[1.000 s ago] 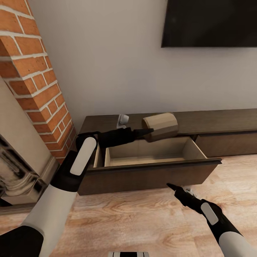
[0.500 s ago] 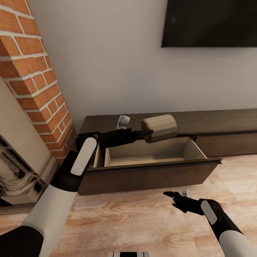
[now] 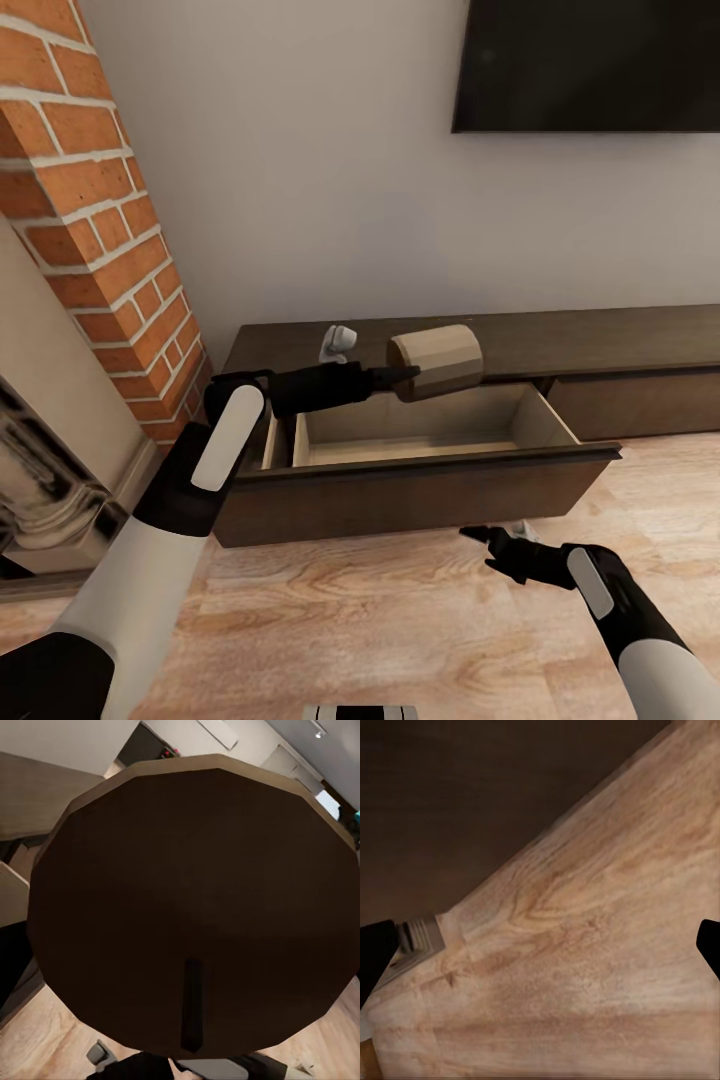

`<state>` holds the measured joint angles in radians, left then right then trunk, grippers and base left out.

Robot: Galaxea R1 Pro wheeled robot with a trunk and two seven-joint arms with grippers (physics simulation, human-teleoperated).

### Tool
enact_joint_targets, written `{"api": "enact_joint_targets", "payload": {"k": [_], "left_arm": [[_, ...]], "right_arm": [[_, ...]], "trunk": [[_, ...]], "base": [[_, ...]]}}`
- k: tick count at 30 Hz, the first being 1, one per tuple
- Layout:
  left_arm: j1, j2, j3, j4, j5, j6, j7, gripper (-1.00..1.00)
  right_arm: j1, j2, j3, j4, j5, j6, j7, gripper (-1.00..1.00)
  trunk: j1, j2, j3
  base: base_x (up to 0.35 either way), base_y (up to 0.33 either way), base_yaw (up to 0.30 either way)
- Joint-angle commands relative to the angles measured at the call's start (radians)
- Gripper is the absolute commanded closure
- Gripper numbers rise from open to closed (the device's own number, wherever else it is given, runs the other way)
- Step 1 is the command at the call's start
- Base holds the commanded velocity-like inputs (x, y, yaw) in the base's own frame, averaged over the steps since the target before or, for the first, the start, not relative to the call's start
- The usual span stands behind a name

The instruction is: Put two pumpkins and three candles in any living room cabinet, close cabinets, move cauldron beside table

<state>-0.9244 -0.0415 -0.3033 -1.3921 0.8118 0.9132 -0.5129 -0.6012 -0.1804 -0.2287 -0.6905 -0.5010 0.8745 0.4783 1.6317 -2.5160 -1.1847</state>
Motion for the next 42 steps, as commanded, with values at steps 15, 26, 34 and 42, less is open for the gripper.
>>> {"api": "enact_joint_targets", "payload": {"k": [15,26,34,42], "left_arm": [[-0.002,0.012,0.003,-0.001,0.0,0.011,-0.003,1.0],[-0.004,0.008,0.001,0.002,0.002,0.101,0.136,1.0],[-0.003,0.004,-0.003,0.04,0.003,0.106,0.206,1.0],[-0.006,-0.038,-0.005,0.175,0.003,0.107,0.291,1.0]], "right_arm": [[0.0,-0.075,-0.008,-0.116,0.074,0.173,0.011,-1.0],[-0.001,-0.249,-0.033,-0.189,0.066,0.173,0.011,-1.0],[-0.037,-0.474,-0.032,-0.206,0.034,0.173,0.01,-1.0],[-0.118,-0.657,0.04,-0.209,0.033,0.173,0.009,-1.0]], "trunk": [[0.0,0.0,-0.001],[0.0,0.0,-0.001],[0.0,0.0,-0.001],[0.0,0.0,-0.001]], "base": [[0.0,0.0,0.0],[0.0,0.0,0.0],[0.0,0.0,0.0],[0.0,0.0,0.0]]}}
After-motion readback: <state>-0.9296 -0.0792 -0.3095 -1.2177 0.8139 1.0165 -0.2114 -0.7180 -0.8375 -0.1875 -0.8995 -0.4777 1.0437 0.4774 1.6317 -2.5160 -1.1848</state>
